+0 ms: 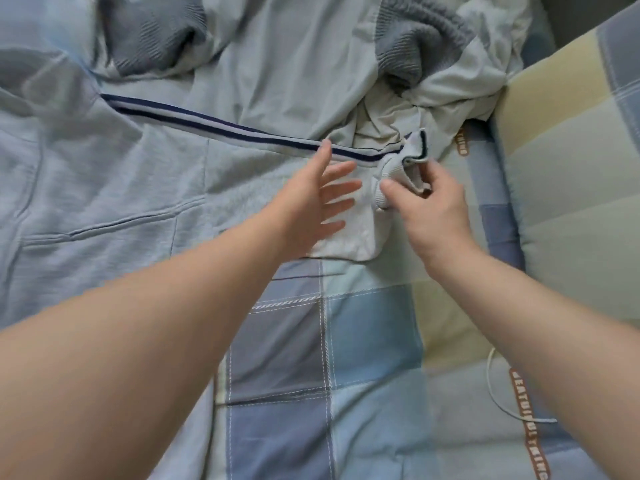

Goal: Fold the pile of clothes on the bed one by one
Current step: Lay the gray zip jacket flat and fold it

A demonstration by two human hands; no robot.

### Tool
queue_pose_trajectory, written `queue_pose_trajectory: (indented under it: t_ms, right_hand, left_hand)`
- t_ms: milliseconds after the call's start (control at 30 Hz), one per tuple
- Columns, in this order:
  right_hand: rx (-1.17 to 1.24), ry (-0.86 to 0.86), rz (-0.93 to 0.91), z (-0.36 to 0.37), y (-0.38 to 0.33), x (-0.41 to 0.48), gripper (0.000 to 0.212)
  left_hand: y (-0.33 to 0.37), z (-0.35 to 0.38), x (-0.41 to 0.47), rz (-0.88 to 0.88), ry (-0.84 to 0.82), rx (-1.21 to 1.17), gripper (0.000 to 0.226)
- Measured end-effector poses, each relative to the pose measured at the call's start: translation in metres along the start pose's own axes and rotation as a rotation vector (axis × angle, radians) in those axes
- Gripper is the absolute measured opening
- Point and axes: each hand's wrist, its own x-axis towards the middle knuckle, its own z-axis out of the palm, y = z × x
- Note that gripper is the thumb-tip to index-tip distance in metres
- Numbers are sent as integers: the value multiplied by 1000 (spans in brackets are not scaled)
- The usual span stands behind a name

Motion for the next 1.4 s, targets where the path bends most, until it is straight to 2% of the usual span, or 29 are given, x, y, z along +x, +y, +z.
queue_pose_trajectory:
  t_ms: [67,133,167,267,333,433,500,600,767,967,1200,1400]
  right_hand:
    - [-109,-132,-72,38,-21,-16,11]
    - [-138,-277,-62,77,-41,-31,27]
    - [-87,-334,-20,95,-53,-39,34]
    - [140,-455,152,149,-85,-61,49]
    - [141,-503,212,191,-98,-70,53]
    - [76,-496,223,264,-114,-84,70]
    - [79,-508,216,319,-127,-95,74]
    - [74,-567,207,421,-147,-117,71]
    - [38,-664,115,591,-177,-160,51]
    - [2,-726,61,763,-219,-201,52]
    - [-38,-871,22,902,-276,-255,60]
    - [-166,-1014,11,980,-303,-296,62]
  left_hand:
    - [16,-22,-17,1,-99,-133,78]
    - [27,-57,-40,30,-111,-222,86]
    - [31,-78,-50,49,-98,-217,81]
    - [39,-149,-83,69,-22,-91,40]
    - [43,-201,-101,84,102,-94,19]
    - [55,-285,-129,107,239,-153,12]
    - [65,-343,-149,137,285,-156,13]
    - [81,-439,-185,220,360,-101,12]
    - [114,-599,-256,320,592,-4,9]
    - [157,-749,-334,371,685,95,15]
    - [195,-886,-415,300,839,185,17]
    - [186,-968,-464,198,1011,166,17]
